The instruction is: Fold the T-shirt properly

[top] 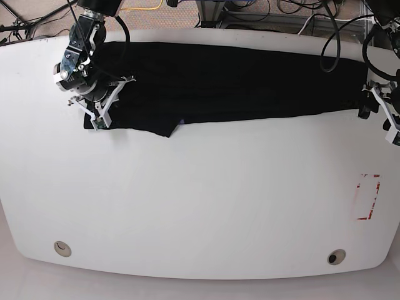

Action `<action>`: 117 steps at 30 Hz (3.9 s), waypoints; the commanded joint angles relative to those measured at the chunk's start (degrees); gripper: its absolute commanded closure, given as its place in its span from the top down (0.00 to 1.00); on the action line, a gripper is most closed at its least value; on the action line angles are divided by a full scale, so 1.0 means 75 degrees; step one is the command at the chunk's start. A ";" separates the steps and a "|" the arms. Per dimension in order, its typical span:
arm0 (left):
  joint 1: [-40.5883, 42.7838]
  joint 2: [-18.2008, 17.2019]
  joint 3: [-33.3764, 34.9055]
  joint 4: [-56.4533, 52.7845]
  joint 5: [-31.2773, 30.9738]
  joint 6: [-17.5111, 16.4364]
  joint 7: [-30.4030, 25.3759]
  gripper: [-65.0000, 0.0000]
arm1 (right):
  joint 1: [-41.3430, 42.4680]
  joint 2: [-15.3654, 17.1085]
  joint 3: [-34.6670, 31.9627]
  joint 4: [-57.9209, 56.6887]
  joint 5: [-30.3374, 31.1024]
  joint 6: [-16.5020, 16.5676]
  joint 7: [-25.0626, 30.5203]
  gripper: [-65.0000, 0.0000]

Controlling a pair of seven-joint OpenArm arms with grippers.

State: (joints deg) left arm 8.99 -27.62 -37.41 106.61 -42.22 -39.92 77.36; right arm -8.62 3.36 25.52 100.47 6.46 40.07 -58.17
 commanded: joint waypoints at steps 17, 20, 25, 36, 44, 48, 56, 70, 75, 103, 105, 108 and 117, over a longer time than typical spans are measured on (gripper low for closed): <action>0.0155 0.1637 0.0446 -0.1197 0.4170 -0.0010 -0.1471 0.22 | -0.0099 -0.0488 0.0003 0.1450 0.0504 -0.0010 -0.0173 0.15; 0.0166 0.1637 0.0504 -0.1502 0.4381 -0.0010 -0.1741 0.22 | 0.0101 -0.0453 0.0038 0.1274 0.0282 -0.0010 -0.0173 0.15; 0.0119 0.1613 0.0504 -0.1948 0.4416 -0.0010 -0.1811 0.22 | 0.0546 -0.0371 0.0436 0.1134 -0.0140 -0.0010 -0.0185 0.31; 0.0026 0.1461 0.0715 -0.2510 0.4404 -0.0010 -0.2081 0.22 | 0.1097 -0.0348 -0.0044 0.0454 -0.0562 -0.0010 -0.0185 0.79; 0.0026 0.1473 0.0727 -0.2522 0.4404 -0.0010 -0.2081 0.22 | 0.1249 -0.0395 -0.1017 0.0067 -0.0468 -0.0010 -0.0185 0.77; 0.0049 0.1473 0.0727 -0.2522 0.4404 -0.0010 -0.2081 0.22 | 0.1495 -0.0606 -0.1076 -0.0296 -0.0468 -0.0010 -0.0138 0.77; 0.0073 0.1473 0.0704 -0.2522 0.4416 -0.0010 -0.2081 0.22 | 0.2035 -0.0723 -0.1076 -0.1035 -0.0468 -0.0010 -0.0044 0.77; 0.0084 0.1461 0.0692 -0.2534 0.4416 -0.0010 -0.2081 0.22 | 0.2269 -0.1016 -0.1064 -0.1961 -0.0492 -0.0010 0.0249 0.77; 0.0084 0.1461 0.0692 -0.2534 0.4416 -0.0010 -0.2081 0.22 | 0.2269 -0.1098 -0.1064 -0.1961 -0.0515 -0.0010 0.0272 0.70; 0.0073 0.1461 0.0739 -0.2545 0.4427 -0.0010 -0.2081 0.22 | 0.1660 -0.1063 -0.1064 -0.0238 0.0563 -0.0010 -0.0232 0.00; 0.0073 0.1461 0.0739 -0.2545 0.4427 -0.0010 -0.2081 0.22 | 0.1495 -0.1063 -0.1064 0.0032 0.0739 -0.0010 -0.0478 0.00; 0.0073 0.1461 0.0739 -0.2545 0.4427 -0.0010 -0.2081 0.22 | 0.1214 -0.1051 -0.1064 0.0325 0.0938 -0.0010 -0.0631 0.00; 0.0073 0.1473 0.0774 -0.2557 0.4709 -0.0010 -0.2081 0.22 | 0.0007 -0.1063 -0.1076 0.1204 0.1782 -0.0010 -0.0677 0.00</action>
State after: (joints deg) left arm 9.04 -16.67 -32.16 88.01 -9.80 -39.92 60.05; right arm -7.92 -4.78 17.56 106.52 16.38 39.92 -64.66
